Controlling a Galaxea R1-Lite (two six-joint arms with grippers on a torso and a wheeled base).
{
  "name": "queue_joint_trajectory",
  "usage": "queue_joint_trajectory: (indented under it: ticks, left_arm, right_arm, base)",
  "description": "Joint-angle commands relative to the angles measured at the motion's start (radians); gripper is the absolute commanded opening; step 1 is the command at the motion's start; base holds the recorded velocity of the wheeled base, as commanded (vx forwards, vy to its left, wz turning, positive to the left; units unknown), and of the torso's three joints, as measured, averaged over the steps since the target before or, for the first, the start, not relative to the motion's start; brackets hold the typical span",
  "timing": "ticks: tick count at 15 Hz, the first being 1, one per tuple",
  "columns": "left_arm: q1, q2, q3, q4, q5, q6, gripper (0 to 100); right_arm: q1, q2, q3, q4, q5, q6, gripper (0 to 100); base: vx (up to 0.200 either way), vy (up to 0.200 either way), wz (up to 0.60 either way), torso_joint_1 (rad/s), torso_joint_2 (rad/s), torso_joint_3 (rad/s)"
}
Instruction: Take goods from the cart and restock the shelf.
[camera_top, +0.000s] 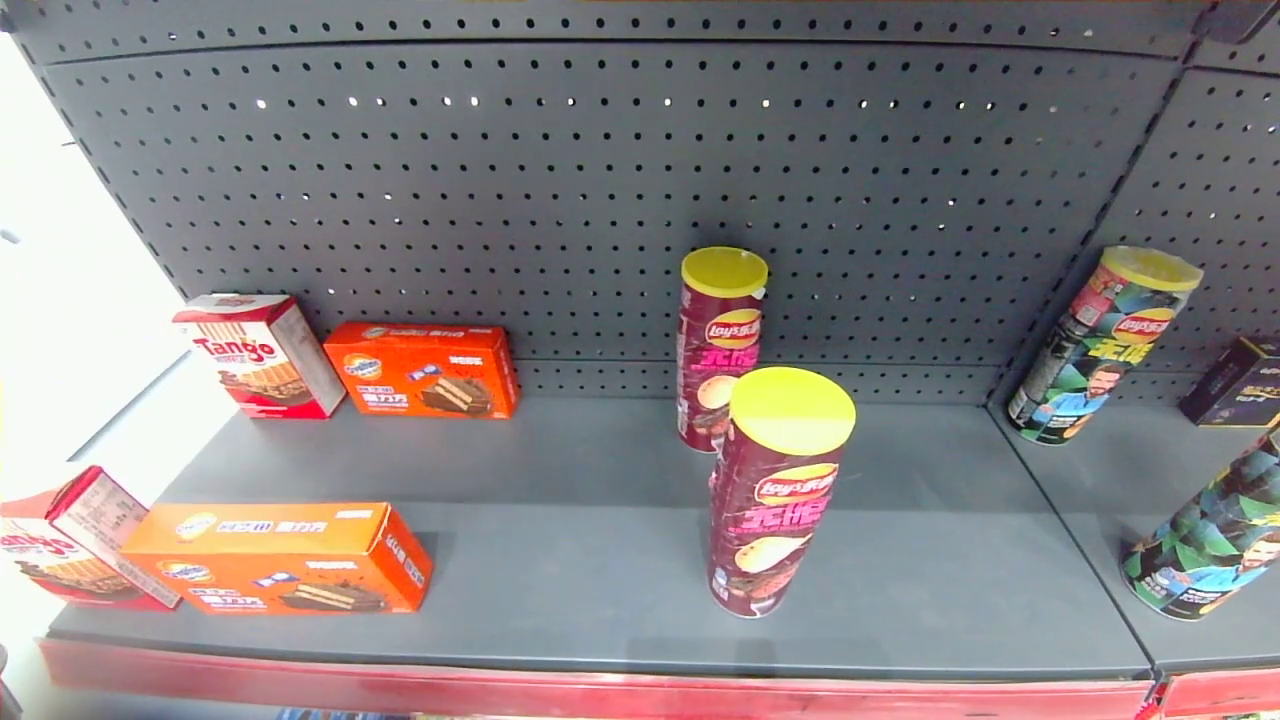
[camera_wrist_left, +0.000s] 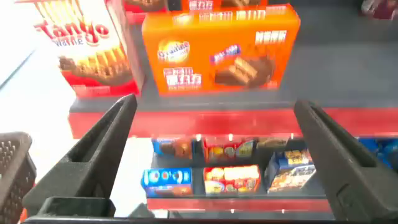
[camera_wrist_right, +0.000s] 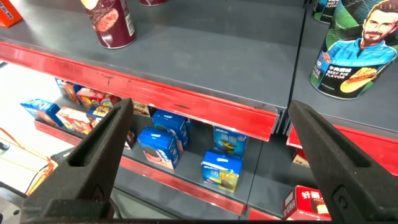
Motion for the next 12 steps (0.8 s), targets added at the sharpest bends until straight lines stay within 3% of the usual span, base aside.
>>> queue_joint_trajectory:
  ticks: [1,3,4,11,12]
  left_arm:
    - [-0.057,-0.079,0.011,0.033,0.000,0.000,100]
    - [-0.114,-0.115,0.010,0.116,-0.001,-0.002,100]
    - [-0.120,-0.158,0.010,0.113,0.002,-0.006,100]
    - [-0.123,-0.159,0.011,0.116,0.008,-0.009,100]
    - [-0.123,-0.159,0.011,0.117,0.048,-0.005,100]
  right_arm:
    - [0.001,0.001,0.000,0.000,0.000,-0.001,100]
    - [0.001,0.001,0.000,0.000,0.000,0.000,100]
    - [0.001,0.001,0.000,0.000,0.000,0.000,100]
    - [0.001,0.001,0.000,0.000,0.000,-0.001,100]
    - [0.001,0.001,0.000,0.000,0.000,-0.001,100]
  base:
    - [0.000,0.000,0.00,0.000,0.00,0.000]
    - [0.000,0.000,0.00,0.000,0.00,0.000]
    - [0.000,0.000,0.00,0.000,0.00,0.000]
    - [0.000,0.000,0.00,0.000,0.00,0.000]
    - [0.000,0.000,0.00,0.000,0.00,0.000]
